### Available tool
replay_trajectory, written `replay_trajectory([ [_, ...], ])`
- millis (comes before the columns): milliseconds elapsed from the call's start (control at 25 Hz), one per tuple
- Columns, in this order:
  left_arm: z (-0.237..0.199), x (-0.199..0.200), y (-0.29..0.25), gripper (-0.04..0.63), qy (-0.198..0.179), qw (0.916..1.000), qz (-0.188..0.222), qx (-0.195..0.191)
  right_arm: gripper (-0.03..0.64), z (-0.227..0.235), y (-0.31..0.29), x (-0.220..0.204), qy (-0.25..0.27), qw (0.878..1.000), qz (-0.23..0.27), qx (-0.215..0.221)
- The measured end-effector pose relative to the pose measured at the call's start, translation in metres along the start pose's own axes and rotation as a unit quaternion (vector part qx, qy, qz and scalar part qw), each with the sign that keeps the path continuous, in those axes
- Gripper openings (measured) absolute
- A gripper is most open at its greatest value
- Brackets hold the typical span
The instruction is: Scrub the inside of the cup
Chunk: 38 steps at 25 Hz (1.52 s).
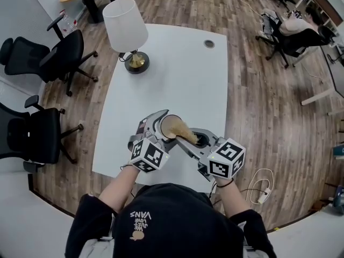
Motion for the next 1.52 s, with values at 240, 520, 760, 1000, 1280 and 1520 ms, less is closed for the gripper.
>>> replay_trajectory([
  [240,-0.022,-0.002,-0.025,0.402,0.114,0.9913,0.063,-0.016,0.100,0.034,0.018,-0.002,-0.033,0.997,0.057,-0.043],
  [520,-0.064,-0.026,-0.069,0.402,0.227,0.9700,0.088,-0.007,0.100,0.059,0.026,-0.005,-0.027,0.993,0.066,-0.093],
  [760,-0.077,-0.044,-0.103,0.402,0.258,0.9626,0.083,-0.001,0.100,0.082,0.031,-0.018,-0.049,0.992,0.056,-0.098],
  [1000,-0.077,-0.052,-0.121,0.402,0.272,0.9592,0.078,-0.007,0.100,0.093,0.030,-0.023,-0.060,0.992,0.050,-0.102],
  [1280,-0.074,-0.053,-0.125,0.402,0.260,0.9623,0.080,-0.008,0.100,0.094,0.025,-0.021,-0.063,0.993,0.045,-0.091],
  [1520,-0.068,-0.055,-0.128,0.402,0.213,0.9739,0.076,0.016,0.100,0.091,0.023,-0.019,-0.059,0.993,0.043,-0.088],
])
Point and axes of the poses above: the fingertips, and each gripper's own axes: y backward along the fingers, z to its right, x out of its top, the point moved 2 cm from there along y, backward along the fingers, and after that the axes turned 12 degrees about -z, right-handed, at the moved point
